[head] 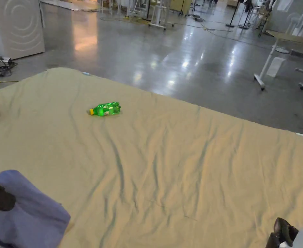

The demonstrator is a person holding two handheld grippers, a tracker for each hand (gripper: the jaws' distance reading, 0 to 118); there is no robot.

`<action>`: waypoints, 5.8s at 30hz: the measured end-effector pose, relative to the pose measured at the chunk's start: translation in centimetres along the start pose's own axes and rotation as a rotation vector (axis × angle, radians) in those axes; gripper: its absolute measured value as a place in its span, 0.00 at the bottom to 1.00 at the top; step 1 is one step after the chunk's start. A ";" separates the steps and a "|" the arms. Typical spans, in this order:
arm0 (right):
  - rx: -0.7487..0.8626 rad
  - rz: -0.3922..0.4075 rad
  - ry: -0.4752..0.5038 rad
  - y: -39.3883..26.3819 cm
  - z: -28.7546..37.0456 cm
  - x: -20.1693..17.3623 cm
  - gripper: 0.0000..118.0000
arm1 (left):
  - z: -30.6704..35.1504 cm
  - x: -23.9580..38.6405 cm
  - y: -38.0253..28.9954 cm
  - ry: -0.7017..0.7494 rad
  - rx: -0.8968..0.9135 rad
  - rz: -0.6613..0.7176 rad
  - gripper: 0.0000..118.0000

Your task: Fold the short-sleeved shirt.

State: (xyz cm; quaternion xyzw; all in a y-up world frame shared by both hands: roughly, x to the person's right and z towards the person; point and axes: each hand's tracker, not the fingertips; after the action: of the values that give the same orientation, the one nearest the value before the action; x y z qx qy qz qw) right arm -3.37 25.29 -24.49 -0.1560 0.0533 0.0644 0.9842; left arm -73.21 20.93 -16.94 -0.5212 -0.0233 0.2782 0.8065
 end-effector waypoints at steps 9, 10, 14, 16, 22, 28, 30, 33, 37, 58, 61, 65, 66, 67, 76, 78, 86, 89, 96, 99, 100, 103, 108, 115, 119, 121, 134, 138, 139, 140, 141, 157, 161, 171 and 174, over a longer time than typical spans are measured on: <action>-0.011 0.015 0.010 -0.7 -0.1 -1.7 0.00 | 3.8 -3.1 1.9 0.178 -0.036 0.024 0.19; -0.020 0.017 0.012 -0.9 -0.1 -1.8 0.00 | 3.6 -3.0 1.4 0.212 -0.045 0.025 0.20; -0.055 0.013 0.026 -1.3 -0.1 -2.2 0.00 | 2.8 -5.3 2.3 0.407 -0.045 0.044 0.42; -0.066 0.010 0.033 -1.7 -0.1 -2.3 0.00 | 2.5 -6.6 2.9 0.523 -0.030 0.011 0.48; -0.081 0.015 0.052 -1.6 0.4 -2.8 0.00 | 3.8 -7.3 4.2 0.654 0.077 0.009 0.51; -0.070 0.002 0.059 -1.9 0.5 -2.2 0.00 | 4.2 -1.0 1.4 0.636 0.275 -0.064 0.51; -0.056 -0.017 0.055 -1.9 0.8 -2.0 0.00 | 3.4 2.6 0.1 0.608 0.382 -0.110 0.51; -0.037 -0.016 0.040 -2.0 1.1 -1.9 0.00 | 3.4 7.6 -1.5 0.507 0.516 -0.197 0.51; -0.006 -0.032 0.032 -2.3 1.1 -1.4 0.00 | 0.4 14.8 -5.3 0.412 0.666 -0.270 0.51; 0.147 -0.028 -0.007 0.3 2.4 -1.3 0.00 | -9.2 36.8 -13.3 0.334 0.986 -0.487 0.04; 0.162 -0.020 -0.013 0.0 2.1 -1.2 0.00 | -8.0 38.1 -14.3 0.299 0.988 -0.464 0.04; 0.142 -0.058 -0.018 -0.6 2.0 -1.0 0.00 | -8.0 37.4 -13.7 0.294 0.987 -0.469 0.03; 0.153 -0.040 -0.022 -0.6 2.0 -1.0 0.00 | -7.8 37.4 -13.8 0.279 0.992 -0.468 0.03; 0.153 -0.040 -0.023 -0.7 2.0 -1.0 0.00 | -8.8 36.3 -13.3 0.277 0.993 -0.469 0.03; 0.164 -0.033 -0.032 -0.4 2.6 -0.8 0.00 | -8.7 35.8 -13.0 0.262 0.981 -0.457 0.03; 0.163 -0.034 -0.034 -0.4 2.5 -0.8 0.00 | -8.6 35.7 -12.9 0.265 0.982 -0.461 0.03; 0.160 -0.028 -0.032 -0.4 2.5 -1.0 0.00 | -9.6 34.1 -11.7 0.270 0.980 -0.467 0.03; 0.158 -0.030 -0.029 -0.1 2.9 -1.1 0.00 | -9.4 34.5 -12.2 0.271 0.979 -0.476 0.03; 0.156 -0.026 -0.030 -0.2 2.8 -1.2 0.00 | -8.9 35.0 -12.6 0.265 0.974 -0.474 0.03; 0.157 -0.023 -0.036 -0.2 2.6 -1.2 0.08 | -8.9 35.2 -12.6 0.264 0.972 -0.480 0.07; 0.157 -0.023 -0.037 -0.2 2.6 -1.1 0.18 | -9.0 35.2 -12.7 0.273 0.975 -0.479 0.15; 0.150 -0.021 -0.048 -0.1 2.4 -1.1 0.57 | -9.0 35.1 -12.7 0.279 0.989 -0.459 0.47; 0.157 -0.022 -0.065 0.0 2.4 -1.0 0.78 | -8.7 35.3 -12.8 0.317 1.011 -0.430 0.64; 0.171 -0.039 -0.030 0.0 2.5 -0.9 0.98 | -8.3 34.9 -13.2 0.301 1.038 -0.428 0.83; 0.188 -0.035 0.000 0.5 2.7 -0.9 1.00 | -8.0 34.7 -13.1 0.266 1.031 -0.432 0.86; 0.182 -0.078 0.014 0.3 2.5 -0.9 1.00 | -7.9 34.7 -13.1 0.256 1.032 -0.434 0.87; 0.113 -0.174 -0.084 1.3 1.5 -1.0 1.00 | -7.7 34.4 -12.4 0.224 1.030 -0.406 0.89; 0.104 -0.194 -0.088 1.5 1.1 -0.4 1.00 | -7.9 34.1 -12.2 0.202 1.050 -0.412 0.89; 0.095 -0.206 -0.084 1.6 1.0 -0.3 1.00 | -7.9 34.1 -12.2 0.206 1.051 -0.412 0.89; 0.088 -0.214 -0.081 1.8 1.1 -0.2 1.00 | -7.9 34.1 -12.1 0.215 1.052 -0.409 0.89; 0.076 -0.226 -0.076 2.1 1.2 -0.1 1.00 | -7.9 34.2 -12.0 0.225 1.050 -0.407 0.89; -0.036 -0.266 -0.056 3.4 0.4 -0.1 1.00 | -7.9 34.7 -11.6 0.218 1.020 -0.408 0.89; -0.046 -0.230 -0.053 3.3 0.2 -0.5 1.00 | -7.9 34.7 -11.3 0.220 1.013 -0.404 0.89; -0.049 -0.193 -0.090 2.6 0.1 -0.9 1.00 | -8.3 34.4 -11.1 0.211 0.990 -0.426 0.89; -0.050 -0.181 -0.089 2.9 0.3 -0.8 1.00 | -8.4 34.4 -11.1 0.208 0.981 -0.429 0.89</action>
State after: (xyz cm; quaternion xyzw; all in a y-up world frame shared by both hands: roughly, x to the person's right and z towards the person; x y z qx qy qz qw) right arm -4.60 28.02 -25.00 -0.1816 -0.0066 -0.0168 0.9832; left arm -36.70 26.92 -19.97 -0.0921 0.0834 0.0324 0.9917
